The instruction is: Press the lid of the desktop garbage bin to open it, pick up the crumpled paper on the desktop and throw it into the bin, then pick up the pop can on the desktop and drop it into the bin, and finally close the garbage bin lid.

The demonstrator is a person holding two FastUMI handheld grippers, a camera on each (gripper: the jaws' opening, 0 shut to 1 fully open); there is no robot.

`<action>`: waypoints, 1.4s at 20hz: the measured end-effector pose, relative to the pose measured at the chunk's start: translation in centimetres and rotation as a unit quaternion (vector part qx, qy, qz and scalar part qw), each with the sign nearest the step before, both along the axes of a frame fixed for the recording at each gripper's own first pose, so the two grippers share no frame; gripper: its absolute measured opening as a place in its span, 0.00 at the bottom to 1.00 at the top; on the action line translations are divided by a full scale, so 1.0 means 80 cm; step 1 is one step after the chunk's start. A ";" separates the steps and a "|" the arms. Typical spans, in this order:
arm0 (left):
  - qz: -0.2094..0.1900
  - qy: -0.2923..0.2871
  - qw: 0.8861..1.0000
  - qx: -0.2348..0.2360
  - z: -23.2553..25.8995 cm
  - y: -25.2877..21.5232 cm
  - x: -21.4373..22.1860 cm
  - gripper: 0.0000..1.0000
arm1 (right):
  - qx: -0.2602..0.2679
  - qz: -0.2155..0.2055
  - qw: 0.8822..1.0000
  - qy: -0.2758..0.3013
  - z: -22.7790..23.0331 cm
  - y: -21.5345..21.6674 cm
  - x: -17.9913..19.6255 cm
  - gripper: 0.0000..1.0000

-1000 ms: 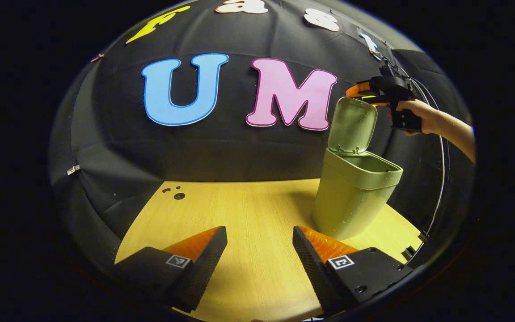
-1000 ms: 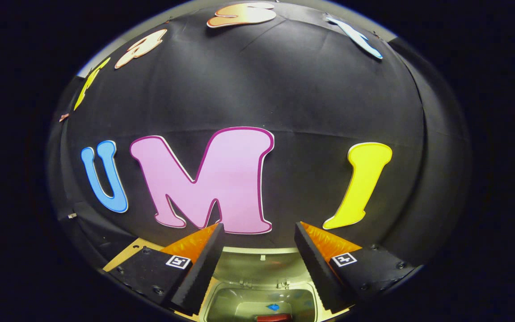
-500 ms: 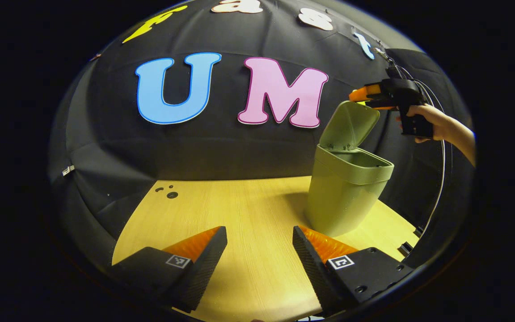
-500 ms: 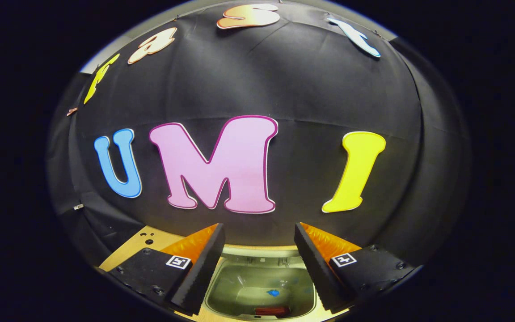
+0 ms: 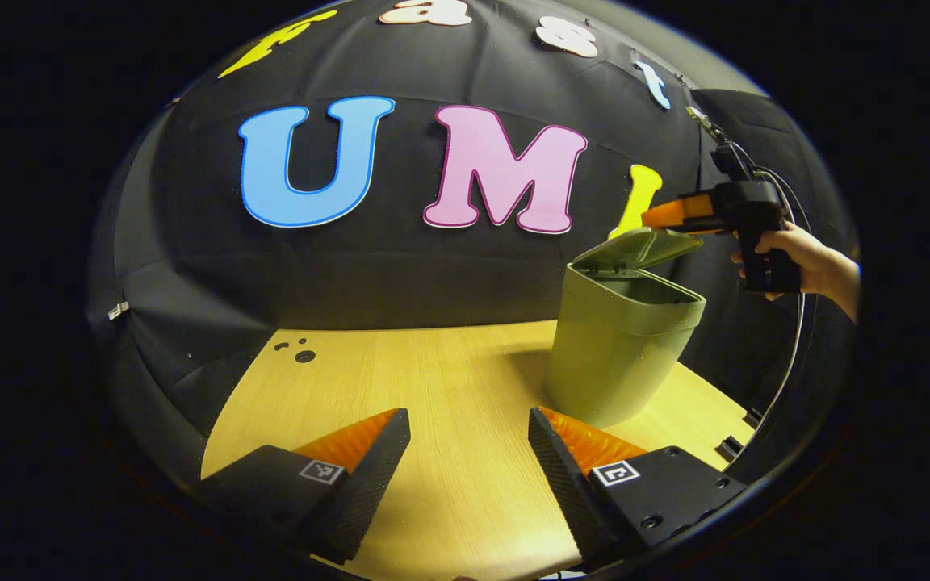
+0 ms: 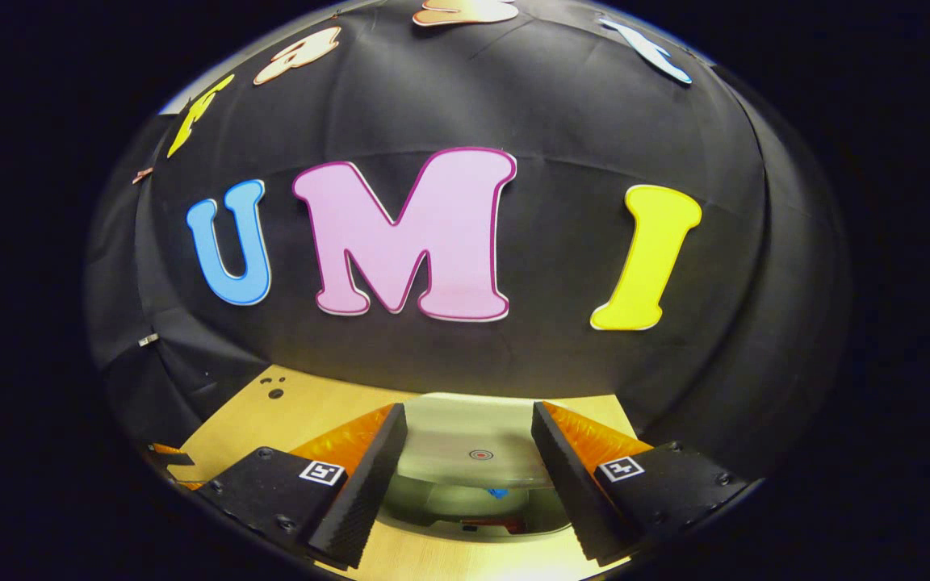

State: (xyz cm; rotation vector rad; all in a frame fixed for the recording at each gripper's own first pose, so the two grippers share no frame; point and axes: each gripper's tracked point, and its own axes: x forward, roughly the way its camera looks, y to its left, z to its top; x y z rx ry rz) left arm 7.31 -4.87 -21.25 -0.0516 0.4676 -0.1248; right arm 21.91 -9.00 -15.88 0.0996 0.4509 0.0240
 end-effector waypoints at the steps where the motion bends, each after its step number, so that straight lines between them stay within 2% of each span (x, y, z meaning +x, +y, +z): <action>1: -0.001 0.001 1.000 -0.001 0.000 -0.001 0.000 0.96 | 0.000 0.000 1.000 0.005 -0.007 0.001 -0.005 0.98; 12: -0.001 0.007 1.000 0.003 -0.005 -0.002 0.000 0.96 | 0.016 0.004 0.998 0.065 -0.085 0.010 -0.032 0.98; 15: 0.000 0.009 1.000 0.005 -0.006 -0.002 -0.001 0.99 | 0.011 0.008 0.998 0.059 -0.086 0.010 -0.034 0.98; 16: 0.000 0.010 1.000 0.005 -0.007 -0.002 -0.002 0.96 | 0.009 0.009 0.998 0.058 -0.086 0.009 -0.033 0.98; 21: -0.003 0.009 1.000 0.006 -0.006 -0.007 0.001 0.96 | 0.014 0.007 0.998 0.056 -0.090 0.009 -0.034 0.99; 27: -0.001 0.011 1.000 0.005 -0.010 -0.011 -0.001 0.96 | 0.003 0.025 0.998 0.054 -0.100 0.012 -0.037 0.99; 28: 0.000 0.009 1.000 0.004 -0.008 -0.012 -0.002 0.96 | -0.001 0.023 0.999 0.039 -0.097 0.009 -0.043 0.99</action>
